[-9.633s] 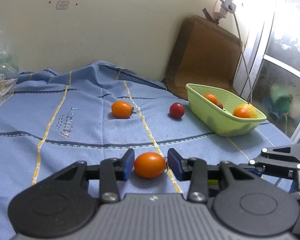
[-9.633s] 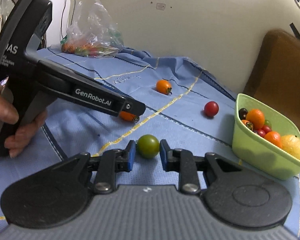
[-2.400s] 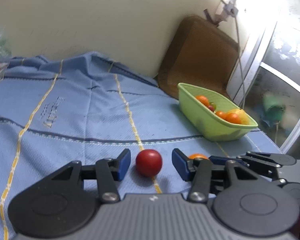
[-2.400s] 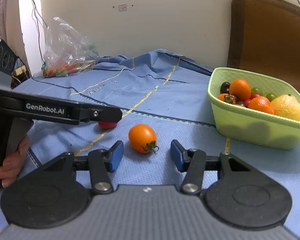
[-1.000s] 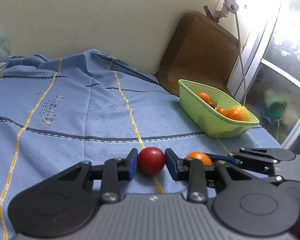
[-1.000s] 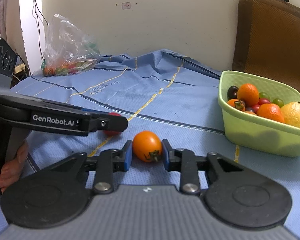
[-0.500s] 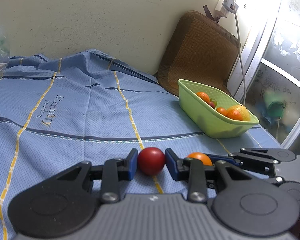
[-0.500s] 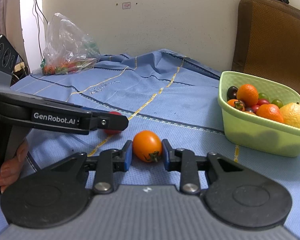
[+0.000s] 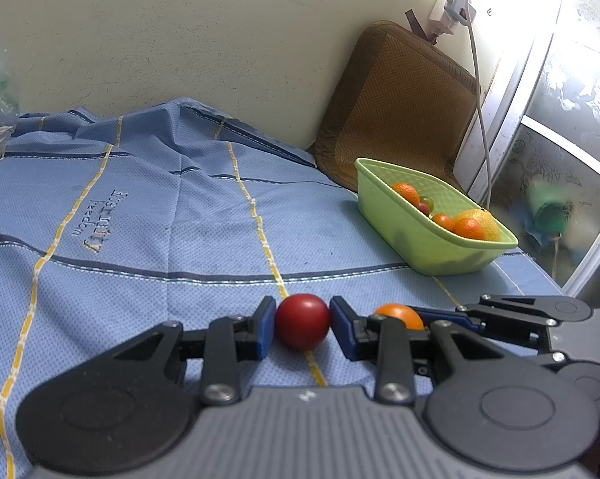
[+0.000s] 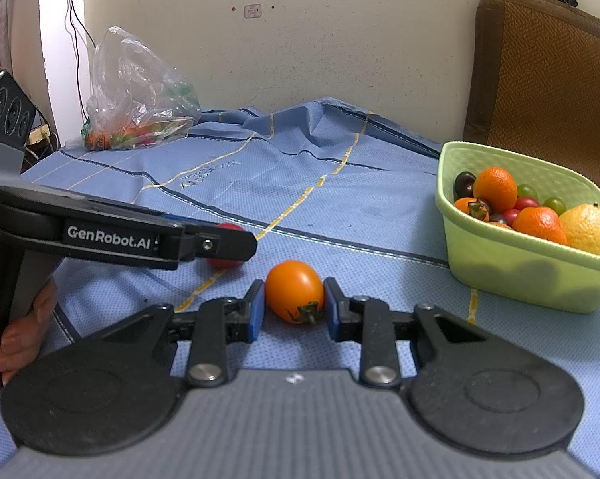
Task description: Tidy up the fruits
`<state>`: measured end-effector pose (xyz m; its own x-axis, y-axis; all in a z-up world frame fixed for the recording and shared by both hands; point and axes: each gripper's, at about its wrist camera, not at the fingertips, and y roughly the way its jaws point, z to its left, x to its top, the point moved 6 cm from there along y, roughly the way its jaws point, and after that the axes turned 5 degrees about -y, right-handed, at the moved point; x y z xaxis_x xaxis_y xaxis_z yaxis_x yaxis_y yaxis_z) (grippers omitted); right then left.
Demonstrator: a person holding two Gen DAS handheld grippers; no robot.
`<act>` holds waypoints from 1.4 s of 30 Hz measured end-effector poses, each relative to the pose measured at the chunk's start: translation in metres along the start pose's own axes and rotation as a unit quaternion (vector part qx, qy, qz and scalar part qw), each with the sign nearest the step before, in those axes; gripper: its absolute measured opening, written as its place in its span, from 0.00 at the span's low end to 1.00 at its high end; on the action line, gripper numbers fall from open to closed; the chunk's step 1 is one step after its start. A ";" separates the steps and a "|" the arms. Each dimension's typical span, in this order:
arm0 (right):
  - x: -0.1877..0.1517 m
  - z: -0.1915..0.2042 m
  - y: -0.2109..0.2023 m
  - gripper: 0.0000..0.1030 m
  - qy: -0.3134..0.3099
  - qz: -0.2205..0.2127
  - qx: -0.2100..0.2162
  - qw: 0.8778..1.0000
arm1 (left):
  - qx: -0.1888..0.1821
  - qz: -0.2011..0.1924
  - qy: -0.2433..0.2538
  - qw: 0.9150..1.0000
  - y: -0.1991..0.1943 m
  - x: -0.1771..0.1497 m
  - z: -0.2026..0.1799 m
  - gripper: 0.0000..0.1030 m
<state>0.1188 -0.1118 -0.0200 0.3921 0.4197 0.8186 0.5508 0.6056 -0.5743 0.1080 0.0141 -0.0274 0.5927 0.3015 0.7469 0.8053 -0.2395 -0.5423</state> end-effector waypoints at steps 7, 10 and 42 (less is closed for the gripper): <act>-0.001 -0.002 -0.002 0.32 0.011 -0.002 0.003 1.000 | -0.002 0.001 0.004 1.000 0.000 0.000 -0.001 0.30; -0.001 -0.002 -0.002 0.32 0.014 -0.003 0.004 1.000 | -0.002 0.002 0.004 1.000 0.000 -0.001 -0.001 0.30; -0.004 -0.003 -0.013 0.32 0.023 -0.024 -0.002 0.999 | -0.016 -0.006 -0.003 1.000 -0.003 0.002 0.002 0.29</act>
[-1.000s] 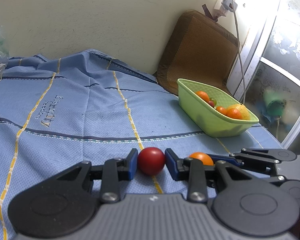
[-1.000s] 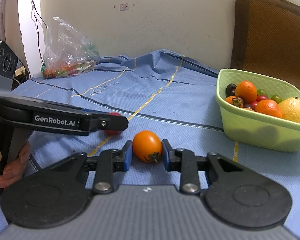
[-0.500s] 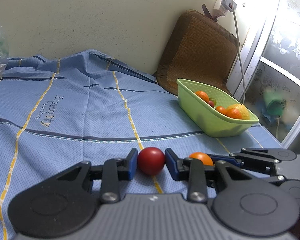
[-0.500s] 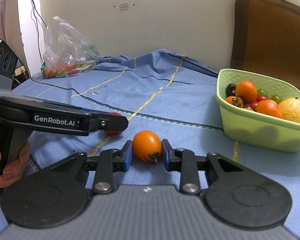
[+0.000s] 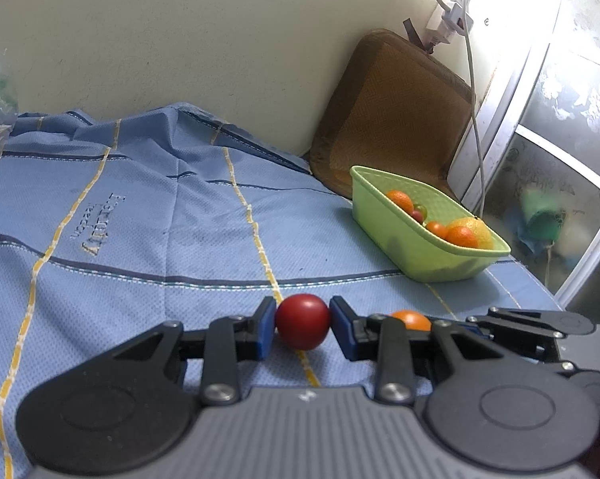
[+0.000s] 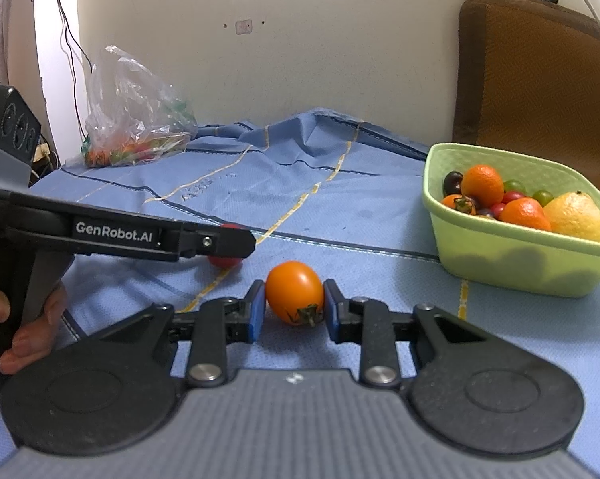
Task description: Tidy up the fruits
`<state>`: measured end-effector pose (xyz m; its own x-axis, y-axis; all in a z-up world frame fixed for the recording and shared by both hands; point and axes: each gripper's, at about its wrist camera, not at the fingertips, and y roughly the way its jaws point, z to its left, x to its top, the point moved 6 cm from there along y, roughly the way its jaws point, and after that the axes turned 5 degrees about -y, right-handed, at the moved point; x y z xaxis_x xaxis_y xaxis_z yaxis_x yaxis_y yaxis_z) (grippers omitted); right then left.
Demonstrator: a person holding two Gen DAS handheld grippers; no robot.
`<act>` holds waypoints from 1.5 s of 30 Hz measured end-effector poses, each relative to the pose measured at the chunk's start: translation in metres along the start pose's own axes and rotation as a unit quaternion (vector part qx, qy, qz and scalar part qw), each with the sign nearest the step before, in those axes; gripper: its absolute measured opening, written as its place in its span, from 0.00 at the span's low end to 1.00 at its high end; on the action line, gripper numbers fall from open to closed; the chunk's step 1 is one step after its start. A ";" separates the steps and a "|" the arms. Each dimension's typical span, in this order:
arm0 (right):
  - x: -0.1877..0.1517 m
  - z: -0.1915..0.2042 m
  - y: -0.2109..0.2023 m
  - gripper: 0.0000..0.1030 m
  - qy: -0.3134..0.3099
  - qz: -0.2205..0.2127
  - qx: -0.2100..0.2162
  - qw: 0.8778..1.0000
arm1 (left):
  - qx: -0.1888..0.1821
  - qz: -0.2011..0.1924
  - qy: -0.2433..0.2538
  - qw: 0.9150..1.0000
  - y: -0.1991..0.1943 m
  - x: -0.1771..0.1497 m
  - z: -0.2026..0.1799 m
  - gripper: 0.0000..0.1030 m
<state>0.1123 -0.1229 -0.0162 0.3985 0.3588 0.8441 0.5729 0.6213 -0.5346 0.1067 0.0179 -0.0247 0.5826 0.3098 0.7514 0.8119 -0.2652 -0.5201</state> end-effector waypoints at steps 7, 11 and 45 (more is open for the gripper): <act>0.001 -0.004 -0.006 0.32 0.010 -0.020 0.001 1.000 | -0.006 -0.002 -0.003 1.000 -0.001 0.002 -0.001 0.29; 0.007 -0.015 -0.019 0.32 0.013 -0.045 -0.013 0.999 | -0.060 -0.006 -0.044 0.997 0.001 0.014 -0.012 0.29; 0.037 -0.170 -0.020 0.52 0.085 -0.135 -0.145 0.976 | -0.070 -0.002 -0.040 0.997 0.071 0.063 -0.098 0.45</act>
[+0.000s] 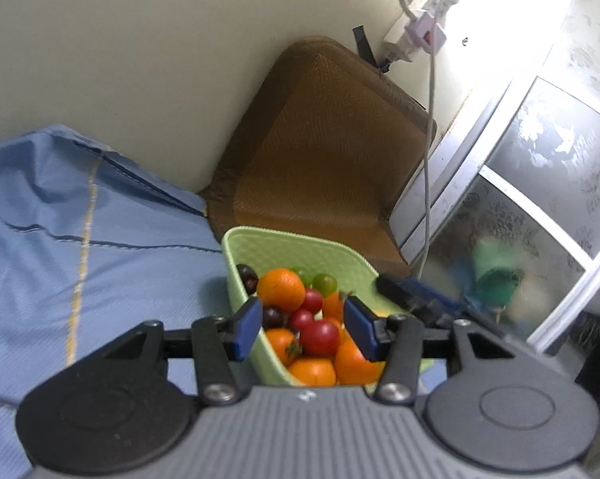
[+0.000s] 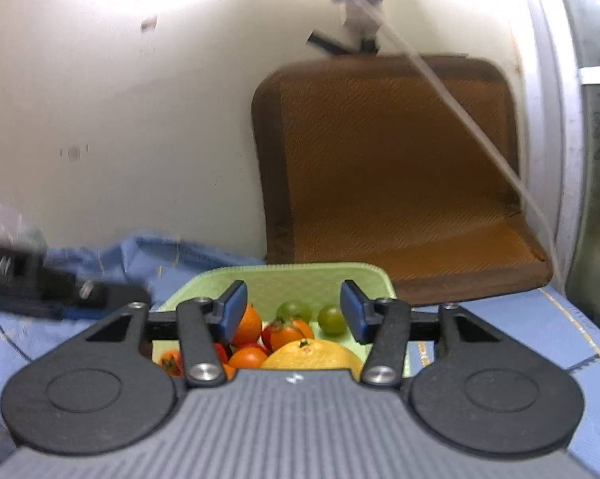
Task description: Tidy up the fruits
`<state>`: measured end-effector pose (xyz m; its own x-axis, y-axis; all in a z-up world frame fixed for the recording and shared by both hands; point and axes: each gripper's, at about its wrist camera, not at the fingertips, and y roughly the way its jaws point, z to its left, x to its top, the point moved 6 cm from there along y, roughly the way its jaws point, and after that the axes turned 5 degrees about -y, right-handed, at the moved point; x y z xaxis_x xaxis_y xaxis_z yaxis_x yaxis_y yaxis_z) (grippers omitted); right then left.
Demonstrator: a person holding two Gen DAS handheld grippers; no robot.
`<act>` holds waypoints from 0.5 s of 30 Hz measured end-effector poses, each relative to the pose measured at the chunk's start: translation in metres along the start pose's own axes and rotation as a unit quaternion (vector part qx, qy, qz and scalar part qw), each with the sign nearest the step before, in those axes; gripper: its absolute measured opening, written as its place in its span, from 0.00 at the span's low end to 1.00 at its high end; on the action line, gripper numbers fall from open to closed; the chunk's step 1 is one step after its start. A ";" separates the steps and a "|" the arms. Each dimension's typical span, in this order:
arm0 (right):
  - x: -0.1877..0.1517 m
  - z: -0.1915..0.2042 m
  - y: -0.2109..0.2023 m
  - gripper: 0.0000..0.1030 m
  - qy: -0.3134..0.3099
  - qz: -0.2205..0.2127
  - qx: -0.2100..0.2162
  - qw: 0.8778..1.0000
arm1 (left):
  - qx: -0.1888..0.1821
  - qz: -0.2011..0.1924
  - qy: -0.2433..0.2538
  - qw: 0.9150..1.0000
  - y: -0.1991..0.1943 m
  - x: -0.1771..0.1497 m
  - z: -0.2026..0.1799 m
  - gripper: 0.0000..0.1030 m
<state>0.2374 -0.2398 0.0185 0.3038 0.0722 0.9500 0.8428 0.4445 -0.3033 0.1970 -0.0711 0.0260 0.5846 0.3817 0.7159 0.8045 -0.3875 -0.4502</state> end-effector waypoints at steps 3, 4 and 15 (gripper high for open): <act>0.000 -0.005 -0.028 0.52 0.032 -0.028 -0.002 0.999 | 0.016 -0.005 0.023 1.000 -0.018 -0.015 -0.003 0.45; -0.003 -0.007 -0.037 0.52 0.045 -0.033 -0.004 0.998 | 0.021 -0.007 0.031 0.999 -0.024 -0.021 -0.005 0.45; -0.053 0.015 -0.092 0.72 0.118 -0.001 0.008 0.993 | 0.072 -0.011 0.078 0.994 -0.059 -0.075 -0.017 0.58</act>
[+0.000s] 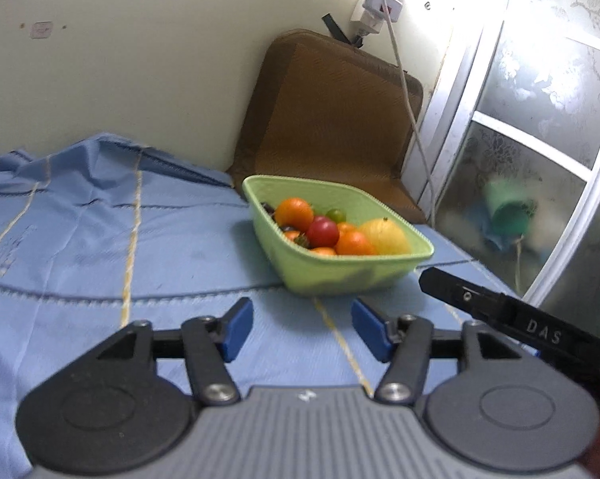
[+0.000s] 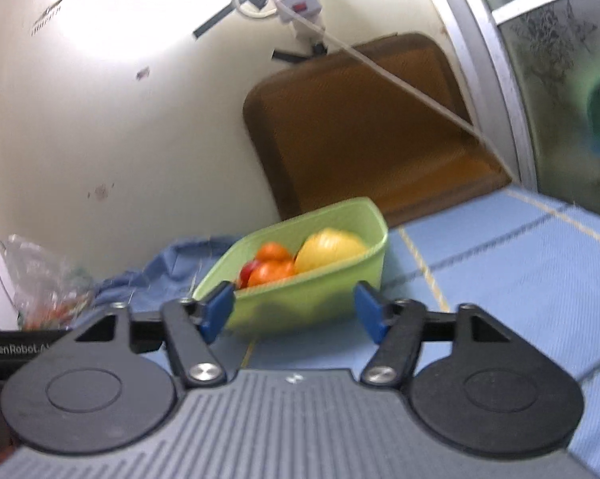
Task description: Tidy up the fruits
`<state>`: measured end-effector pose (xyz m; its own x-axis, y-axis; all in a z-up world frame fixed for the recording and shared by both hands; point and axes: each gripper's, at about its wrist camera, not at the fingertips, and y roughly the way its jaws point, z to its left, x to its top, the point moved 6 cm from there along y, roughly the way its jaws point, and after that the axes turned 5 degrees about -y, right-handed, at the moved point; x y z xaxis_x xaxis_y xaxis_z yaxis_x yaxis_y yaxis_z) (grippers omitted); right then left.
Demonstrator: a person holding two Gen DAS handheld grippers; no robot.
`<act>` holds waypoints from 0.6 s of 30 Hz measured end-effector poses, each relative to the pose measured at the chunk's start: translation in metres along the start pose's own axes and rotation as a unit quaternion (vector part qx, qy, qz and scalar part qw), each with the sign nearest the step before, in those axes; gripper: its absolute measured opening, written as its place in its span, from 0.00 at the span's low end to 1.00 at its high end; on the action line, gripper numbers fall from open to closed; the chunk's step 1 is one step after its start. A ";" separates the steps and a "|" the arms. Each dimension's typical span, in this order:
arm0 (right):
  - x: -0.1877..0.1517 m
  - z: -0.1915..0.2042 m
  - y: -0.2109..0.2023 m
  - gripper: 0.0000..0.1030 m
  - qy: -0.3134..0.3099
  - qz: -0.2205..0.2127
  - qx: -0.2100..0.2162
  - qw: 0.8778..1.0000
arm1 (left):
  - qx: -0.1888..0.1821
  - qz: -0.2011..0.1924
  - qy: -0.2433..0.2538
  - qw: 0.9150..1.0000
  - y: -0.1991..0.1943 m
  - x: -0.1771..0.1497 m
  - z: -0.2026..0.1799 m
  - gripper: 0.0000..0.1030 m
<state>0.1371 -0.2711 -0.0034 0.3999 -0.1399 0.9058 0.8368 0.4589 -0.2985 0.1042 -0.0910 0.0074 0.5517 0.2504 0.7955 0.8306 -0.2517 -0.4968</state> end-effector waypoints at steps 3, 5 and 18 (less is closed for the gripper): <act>-0.010 0.005 0.000 0.75 0.020 0.018 -0.005 1.000 | 0.014 -0.001 0.005 1.000 -0.007 -0.006 0.001 0.67; -0.014 0.007 0.005 0.75 0.043 0.041 -0.005 0.998 | 0.027 -0.008 0.006 1.000 -0.013 -0.006 0.002 0.93; -0.023 0.012 0.011 0.75 0.055 0.050 -0.027 0.997 | 0.076 -0.044 0.034 0.996 -0.021 -0.009 0.024 1.00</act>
<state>0.1326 -0.2522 -0.0234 0.5178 -0.1923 0.8336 0.8085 0.4285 -0.4034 0.0836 -0.0652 0.0022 0.4748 0.1997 0.8571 0.8799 -0.0856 -0.4675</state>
